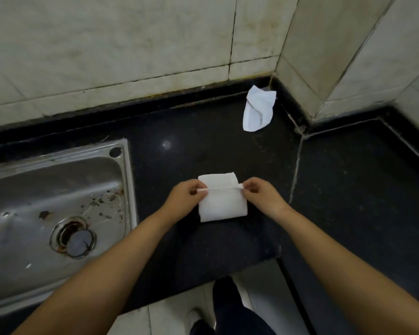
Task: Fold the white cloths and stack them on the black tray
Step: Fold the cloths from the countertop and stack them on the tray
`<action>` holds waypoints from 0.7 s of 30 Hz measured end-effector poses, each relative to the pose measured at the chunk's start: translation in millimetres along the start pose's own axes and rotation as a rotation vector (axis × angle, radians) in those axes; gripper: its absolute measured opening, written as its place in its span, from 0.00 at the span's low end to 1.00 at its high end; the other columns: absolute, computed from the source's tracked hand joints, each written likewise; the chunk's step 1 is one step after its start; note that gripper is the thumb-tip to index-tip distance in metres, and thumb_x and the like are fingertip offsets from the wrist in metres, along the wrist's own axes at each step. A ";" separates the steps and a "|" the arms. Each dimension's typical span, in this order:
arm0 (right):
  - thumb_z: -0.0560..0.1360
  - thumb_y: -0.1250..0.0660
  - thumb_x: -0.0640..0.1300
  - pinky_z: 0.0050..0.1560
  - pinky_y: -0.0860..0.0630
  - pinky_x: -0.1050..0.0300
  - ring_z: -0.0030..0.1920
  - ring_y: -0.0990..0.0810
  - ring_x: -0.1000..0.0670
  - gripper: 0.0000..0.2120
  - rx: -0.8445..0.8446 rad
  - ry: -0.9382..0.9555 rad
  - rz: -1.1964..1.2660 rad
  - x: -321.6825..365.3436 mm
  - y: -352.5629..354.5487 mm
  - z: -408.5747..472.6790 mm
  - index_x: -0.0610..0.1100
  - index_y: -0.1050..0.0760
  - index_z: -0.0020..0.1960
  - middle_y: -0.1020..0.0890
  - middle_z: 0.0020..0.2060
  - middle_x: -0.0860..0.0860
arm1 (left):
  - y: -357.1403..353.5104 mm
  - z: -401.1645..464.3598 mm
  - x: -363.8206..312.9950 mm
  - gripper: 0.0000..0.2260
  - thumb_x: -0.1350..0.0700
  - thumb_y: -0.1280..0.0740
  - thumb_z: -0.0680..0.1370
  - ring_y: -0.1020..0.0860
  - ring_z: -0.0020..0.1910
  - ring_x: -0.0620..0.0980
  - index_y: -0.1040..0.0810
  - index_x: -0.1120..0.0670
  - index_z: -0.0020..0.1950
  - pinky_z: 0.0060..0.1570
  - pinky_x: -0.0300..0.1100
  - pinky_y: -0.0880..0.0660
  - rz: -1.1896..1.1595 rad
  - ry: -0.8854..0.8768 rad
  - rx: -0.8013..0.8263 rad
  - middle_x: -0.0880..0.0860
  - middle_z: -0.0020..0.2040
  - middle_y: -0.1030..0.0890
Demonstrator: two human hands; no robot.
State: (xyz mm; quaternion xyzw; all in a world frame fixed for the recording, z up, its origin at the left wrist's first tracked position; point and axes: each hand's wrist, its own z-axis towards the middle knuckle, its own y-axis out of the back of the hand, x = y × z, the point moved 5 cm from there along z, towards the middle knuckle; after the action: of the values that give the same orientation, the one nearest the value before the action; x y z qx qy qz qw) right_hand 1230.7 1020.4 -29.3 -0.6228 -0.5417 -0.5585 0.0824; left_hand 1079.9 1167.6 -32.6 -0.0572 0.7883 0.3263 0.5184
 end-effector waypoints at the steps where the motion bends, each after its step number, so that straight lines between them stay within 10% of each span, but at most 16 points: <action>1: 0.76 0.35 0.41 0.45 0.27 0.58 0.45 0.23 0.51 0.02 -0.031 -0.016 -0.007 4.0 -0.1 12.5 0.44 0.25 0.48 0.20 0.43 0.49 | 4.3 11.8 -0.4 0.04 0.58 0.33 0.76 0.23 0.41 0.42 0.20 0.53 0.43 0.43 0.36 0.28 0.008 0.024 -0.041 0.48 0.42 0.19; 21: 0.77 0.40 0.50 0.62 0.35 0.49 0.64 0.30 0.44 0.19 -0.069 -0.165 -0.730 10.1 -33.5 57.6 0.41 0.31 0.64 0.29 0.63 0.44 | -24.4 30.1 21.7 0.18 0.46 0.37 0.77 0.33 0.63 0.54 0.29 0.54 0.62 0.61 0.49 0.36 0.568 0.395 -0.294 0.54 0.63 0.31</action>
State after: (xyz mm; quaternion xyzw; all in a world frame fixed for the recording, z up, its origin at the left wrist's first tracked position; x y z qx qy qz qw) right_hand 1237.8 1080.4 -59.0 -0.4339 -0.7137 -0.5171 -0.1870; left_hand 1104.0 1171.3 -69.7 0.0280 0.8024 0.5492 0.2316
